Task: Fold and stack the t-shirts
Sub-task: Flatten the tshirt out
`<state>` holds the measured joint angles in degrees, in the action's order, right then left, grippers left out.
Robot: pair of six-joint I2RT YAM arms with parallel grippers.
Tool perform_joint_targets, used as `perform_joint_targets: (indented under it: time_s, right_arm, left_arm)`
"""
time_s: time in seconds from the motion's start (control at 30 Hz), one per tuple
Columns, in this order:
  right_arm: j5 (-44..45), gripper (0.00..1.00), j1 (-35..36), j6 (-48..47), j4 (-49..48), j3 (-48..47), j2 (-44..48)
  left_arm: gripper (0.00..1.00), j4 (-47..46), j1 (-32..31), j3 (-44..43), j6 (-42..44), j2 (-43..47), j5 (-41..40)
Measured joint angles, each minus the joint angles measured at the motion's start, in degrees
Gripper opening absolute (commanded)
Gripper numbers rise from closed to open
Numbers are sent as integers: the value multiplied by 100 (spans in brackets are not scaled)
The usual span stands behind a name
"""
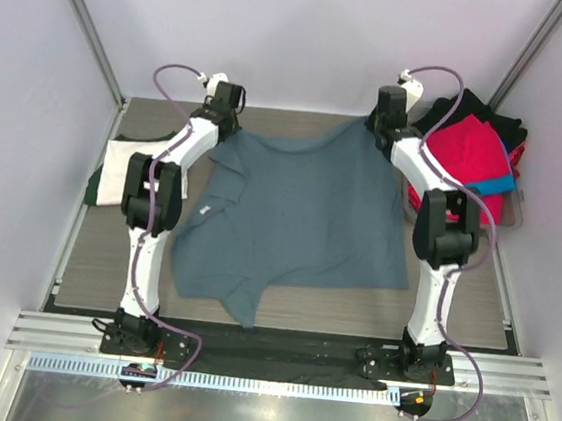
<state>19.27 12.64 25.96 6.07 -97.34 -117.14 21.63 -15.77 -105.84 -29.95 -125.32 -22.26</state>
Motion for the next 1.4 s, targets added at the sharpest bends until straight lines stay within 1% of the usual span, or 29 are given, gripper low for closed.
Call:
perform_joint_targets:
  time_s: [0.03, 0.07, 0.1, 0.13, 0.17, 0.2, 0.27, 0.3, 0.37, 0.43, 0.47, 0.5, 0.53, 0.67, 0.73, 0.77, 0.87, 0.93, 0.97, 1.0, 1.07, 1.1, 1.13, 1.2, 1.23, 1.27, 1.4]
  right_arm:
    - [-20, 69, -39, 11, 2, -400, -295]
    - [-61, 86, -81, 37, 109, -922, -651]
    - [-116, 88, -118, 59, 188, -1458, -992]
    - [-144, 88, -140, 33, 282, -1880, -1231]
    - [-186, 88, -157, 17, 363, -2159, -1386]
    - [-214, 88, -166, 22, 431, -2262, -1429]
    - [-247, 91, -162, 22, 566, -2105, -1261]
    - [-273, 94, -157, 24, 551, -1805, -1058]
    - [-299, 100, -144, 44, 597, -929, -435]
    - [-310, 100, -136, 116, 605, 136, 417]
    - [-308, 100, -131, 160, 634, 498, 743]
    - [-269, 100, -118, 264, 671, 1032, 1274]
    - [-262, 100, -114, 334, 699, 1303, 1580]
    - [-308, 89, -155, 597, 588, 2715, 3381]
    - [-334, 85, -162, 721, 549, 3265, 4096]
    - [-339, 84, -168, 796, 560, 3536, 4433]
    - [-374, 81, -179, 966, 660, 4203, 4990]
    - [-409, 75, -179, 1023, 706, 4531, 5184]
    - [-442, 75, -179, 1029, 763, 4734, 5241]
    - [-459, 74, -179, 1040, 826, 4900, 5278]
    - [-553, 69, -179, 1038, 890, 5228, 5305]
    - [-649, 69, -179, 1032, 903, 5381, 5302]
    - [-737, 64, -179, 1027, 898, 5506, 5298]
    - [-1016, 63, -179, 1005, 857, 5700, 5274]
    - [-1152, 61, -175, 999, 809, 5766, 5226]
    - [-1259, 61, -153, 994, 765, 5803, 5167]
    - [-1436, 62, 33, 992, 678, 5818, 4852]
  left_arm:
    - [59, -35, 83, -404, 79, -297, 20]
    - [68, -15, 151, -780, 105, -540, 42]
    - [87, 37, 214, -1191, 94, -778, 83]
    - [88, 122, 273, -1650, 114, -1001, 101]
    - [93, 221, 319, -2028, 72, -1156, 111]
    - [99, 302, 356, -2232, 57, -1204, 107]
    - [100, 385, 407, -2280, 46, -1084, 118]
    - [100, 385, 413, -2159, 44, -929, 122]
    - [99, 382, 398, -1445, 15, -350, 136]
    - [100, 365, 367, -570, -83, 385, 140]
    - [100, 417, 352, -83, -184, 817, 127]
    - [99, 424, 350, 337, -323, 1217, 131]
    - [100, 459, 341, 634, -433, 1550, 146]
    - [100, 223, 398, 2175, -839, 3220, 400]
    - [99, 264, 428, 2747, -1036, 3893, 560]
    - [100, 262, 437, 3001, -1119, 4183, 632]
    - [100, 385, 442, 3829, -1342, 5051, 848]
    - [99, 490, 435, 4334, -1375, 5521, 933]
    - [97, 529, 428, 4579, -1368, 5722, 957]
    - [95, 531, 428, 4760, -1349, 5869, 975]
    - [92, 531, 426, 5077, -1241, 6087, 1043]
    - [91, 529, 428, 5141, -1176, 6113, 1088]
    - [90, 522, 426, 5147, -1130, 6094, 1132]
    - [88, 407, 426, 5110, -1012, 5925, 1215]
    - [86, 411, 426, 5025, -981, 5764, 1250]
    - [82, 378, 426, 4896, -949, 5536, 1287]
    - [80, 267, 426, 4172, -850, 4321, 1464]
